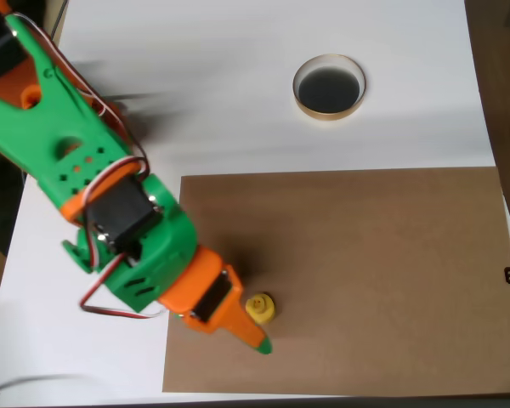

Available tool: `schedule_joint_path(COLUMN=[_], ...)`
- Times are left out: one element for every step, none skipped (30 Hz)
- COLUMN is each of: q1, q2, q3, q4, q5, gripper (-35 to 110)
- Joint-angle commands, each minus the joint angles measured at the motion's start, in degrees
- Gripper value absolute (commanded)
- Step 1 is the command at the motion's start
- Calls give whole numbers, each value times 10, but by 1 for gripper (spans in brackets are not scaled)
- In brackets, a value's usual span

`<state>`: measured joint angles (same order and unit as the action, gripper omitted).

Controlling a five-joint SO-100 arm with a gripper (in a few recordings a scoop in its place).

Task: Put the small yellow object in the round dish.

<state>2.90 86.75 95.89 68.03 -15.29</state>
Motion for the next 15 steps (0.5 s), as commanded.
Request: schedule_joint_path(q1=[-19,-24,-27,-30,-32,-33,-33,-33,-34,-33,-33,-33,-33,-34,-36], q2=[-3,-11,-21,-33,-45,-56,-69,-77,-85,-91,-94,-99,-105,-109,-113], q3=[-62,-69,-80,-91,-101,-111,-120,-126,-129,-132,-133,-134,-140,-143,-148], q4=[15,17,20,25,29,33,38,40,40,41,40,40,41,43,46], q5=[6,10,12,15,18,20,22,24,25,26,28,30,33,35,37], gripper=[32,32,32,32,32,32,32,32,32,32,32,32,32,32,32])
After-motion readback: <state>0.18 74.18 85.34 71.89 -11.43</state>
